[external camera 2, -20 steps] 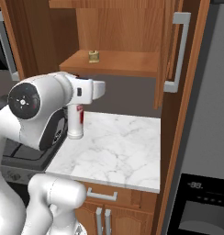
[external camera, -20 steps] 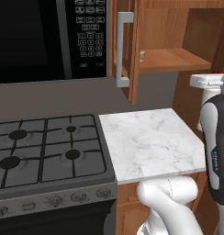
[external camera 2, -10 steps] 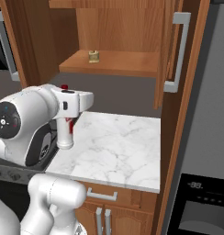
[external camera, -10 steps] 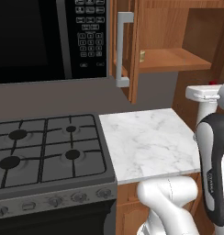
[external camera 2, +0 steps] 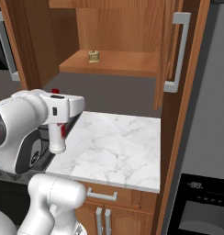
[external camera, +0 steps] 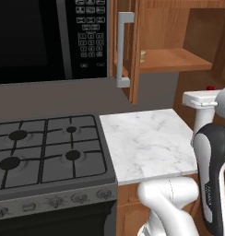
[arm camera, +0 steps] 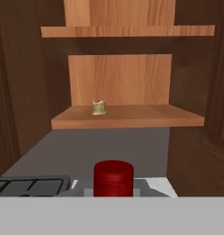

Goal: Get the candle and the liquor from the cabinet and move them to the dining counter.

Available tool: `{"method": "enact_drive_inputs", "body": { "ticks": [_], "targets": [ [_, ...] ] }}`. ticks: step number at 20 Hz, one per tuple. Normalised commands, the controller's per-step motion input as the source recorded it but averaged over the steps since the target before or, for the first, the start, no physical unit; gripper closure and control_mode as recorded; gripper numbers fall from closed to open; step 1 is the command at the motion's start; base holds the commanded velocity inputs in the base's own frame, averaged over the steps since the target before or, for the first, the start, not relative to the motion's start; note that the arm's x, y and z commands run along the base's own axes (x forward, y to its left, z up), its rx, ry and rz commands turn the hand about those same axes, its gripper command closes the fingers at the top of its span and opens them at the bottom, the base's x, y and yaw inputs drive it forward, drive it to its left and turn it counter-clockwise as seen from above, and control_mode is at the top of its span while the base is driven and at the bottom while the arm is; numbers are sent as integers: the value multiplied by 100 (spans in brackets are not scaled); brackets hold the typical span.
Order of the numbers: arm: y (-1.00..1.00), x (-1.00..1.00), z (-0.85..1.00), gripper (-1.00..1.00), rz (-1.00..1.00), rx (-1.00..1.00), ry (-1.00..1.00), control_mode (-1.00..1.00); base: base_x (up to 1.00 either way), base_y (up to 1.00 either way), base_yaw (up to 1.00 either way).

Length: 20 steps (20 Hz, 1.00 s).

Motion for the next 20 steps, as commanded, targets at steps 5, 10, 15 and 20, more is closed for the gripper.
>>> {"method": "enact_drive_inputs", "body": {
  "ticks": [5,10,15,20],
  "targets": [
    [20,0,0,100,1,0,0,-100,0,0,0],
    [4,0,0,100,2,0,0,-100,0,0,0],
    [0,0,0,100,0,0,0,-100,0,0,0],
    [0,0,0,100,0,0,0,-100,0,0,0]
  ]
}}
